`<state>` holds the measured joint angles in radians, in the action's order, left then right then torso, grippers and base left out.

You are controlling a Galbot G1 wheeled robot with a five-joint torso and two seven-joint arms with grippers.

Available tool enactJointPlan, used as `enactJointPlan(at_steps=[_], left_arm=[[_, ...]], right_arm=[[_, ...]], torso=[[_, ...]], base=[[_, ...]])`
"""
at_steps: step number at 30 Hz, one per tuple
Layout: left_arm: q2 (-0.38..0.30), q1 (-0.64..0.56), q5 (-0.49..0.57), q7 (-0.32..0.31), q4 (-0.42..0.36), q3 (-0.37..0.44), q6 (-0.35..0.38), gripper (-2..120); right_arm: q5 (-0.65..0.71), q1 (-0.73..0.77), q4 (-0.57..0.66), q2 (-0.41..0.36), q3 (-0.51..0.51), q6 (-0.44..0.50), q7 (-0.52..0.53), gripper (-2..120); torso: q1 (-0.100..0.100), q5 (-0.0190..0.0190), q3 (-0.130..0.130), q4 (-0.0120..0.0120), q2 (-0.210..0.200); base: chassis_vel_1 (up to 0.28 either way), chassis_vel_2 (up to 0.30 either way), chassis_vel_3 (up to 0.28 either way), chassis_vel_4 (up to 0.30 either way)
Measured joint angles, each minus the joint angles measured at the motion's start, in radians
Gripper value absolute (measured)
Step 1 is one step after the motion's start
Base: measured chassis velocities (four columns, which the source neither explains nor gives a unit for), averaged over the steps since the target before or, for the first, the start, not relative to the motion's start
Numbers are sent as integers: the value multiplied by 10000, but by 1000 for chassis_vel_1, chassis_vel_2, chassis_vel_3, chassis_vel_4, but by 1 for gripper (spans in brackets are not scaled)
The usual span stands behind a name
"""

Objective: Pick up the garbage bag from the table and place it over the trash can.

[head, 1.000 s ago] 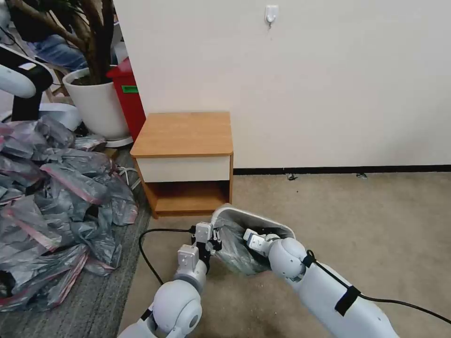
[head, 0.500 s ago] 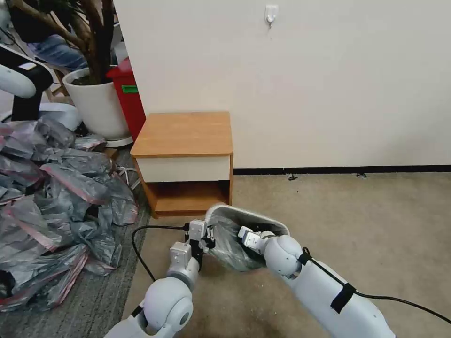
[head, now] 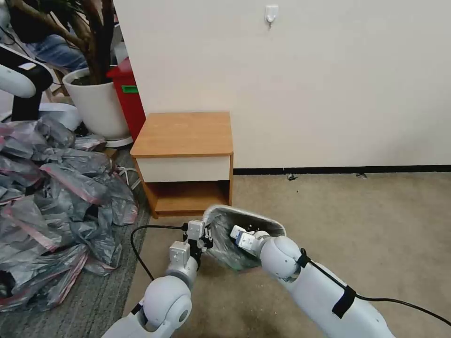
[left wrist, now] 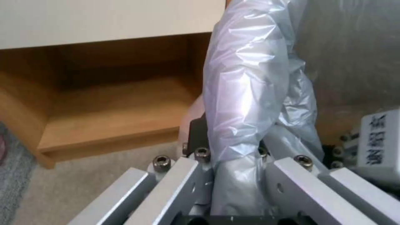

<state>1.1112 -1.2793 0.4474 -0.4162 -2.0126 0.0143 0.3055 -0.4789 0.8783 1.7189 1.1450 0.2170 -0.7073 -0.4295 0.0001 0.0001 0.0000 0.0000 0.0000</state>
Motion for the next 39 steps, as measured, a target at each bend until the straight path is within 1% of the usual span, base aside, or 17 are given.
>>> enactJointPlan(at_steps=[12,13,14,16,18,19,20,21,23,24,25,28,29,32,34,38,39], left_arm=[[56,174,223,-115,296,104,-5,2],[62,227,464,-203,331,125,3,2],[35,286,1071,-381,339,157,109,2],[23,300,1254,-443,339,163,146,2],[-17,349,1929,-713,302,182,317,2],[-63,374,2631,-993,200,182,491,2],[-63,374,2631,-993,200,182,491,2],[-91,389,3118,-1208,117,186,640,2],[-127,429,3991,-1684,11,212,860,2],[-138,446,4378,-1899,-42,238,973,2],[-138,446,4378,-1899,-42,238,973,2],[-145,503,5706,-2658,-270,309,1372,2],[-145,503,5706,-2658,-270,309,1372,2],[-225,625,6783,-3423,-384,352,1845,2],[-236,646,6889,-3504,-383,358,1899,2],[-222,788,7729,-4089,-247,357,2290,2],[-222,788,7729,-4089,-247,357,2290,2]], right_arm=[[402,355,697,-636,-320,-2,26,0],[594,512,1003,-858,-448,-1,50,0],[1318,919,1909,-1437,-900,5,232,0],[1528,1015,2149,-1575,-1029,8,296,0],[2511,1413,3172,-2057,-1559,161,677,0],[3337,1746,3877,-2318,-1978,432,1085,0],[3337,1746,3877,-2318,-1978,432,1085,0],[3944,2026,4355,-2489,-2292,693,1494,0],[5263,2679,5204,-2620,-2809,1555,2993,0],[5712,2954,5403,-2546,-2952,2179,3758,0],[5712,2954,5403,-2546,-2952,2179,3758,0],[6076,3831,5543,-1843,-3444,4693,5329,0],[6076,3831,5543,-1843,-3444,4693,5329,0],[5822,4958,5501,-825,-4287,6576,5958,15],[5791,5111,5497,-691,-4400,6743,6002,17],[5567,6009,5479,370,-5153,7574,6263,37],[5567,6009,5479,370,-5153,7574,6263,37]], torso=[[-1,0,0,0,0],[-1,1,0,0,0],[-1,0,0,-2,1],[0,1,0,0,0],[0,-1,0,0,0],[0,0,0,-1,0],[0,0,0,-1,0],[-1,-2,-1,-1,1],[0,-1,-1,-3,2],[-1,-3,-1,-1,2],[-1,-3,-1,-1,2],[0,0,0,1,2],[0,0,0,1,2],[0,1,0,-3,1],[-1,-1,0,-1,2],[-1,-1,0,-1,2],[-1,-1,0,-1,2]], base=[[0,0,0,0],[0,0,0,0],[0,0,0,0],[0,0,0,0],[0,0,0,0],[0,0,0,0],[0,0,0,0],[0,0,0,0],[0,0,0,0],[0,0,0,0],[0,0,0,0],[0,0,0,0],[0,0,0,0],[0,0,0,0],[0,0,0,0],[0,0,0,0],[0,0,0,0]])
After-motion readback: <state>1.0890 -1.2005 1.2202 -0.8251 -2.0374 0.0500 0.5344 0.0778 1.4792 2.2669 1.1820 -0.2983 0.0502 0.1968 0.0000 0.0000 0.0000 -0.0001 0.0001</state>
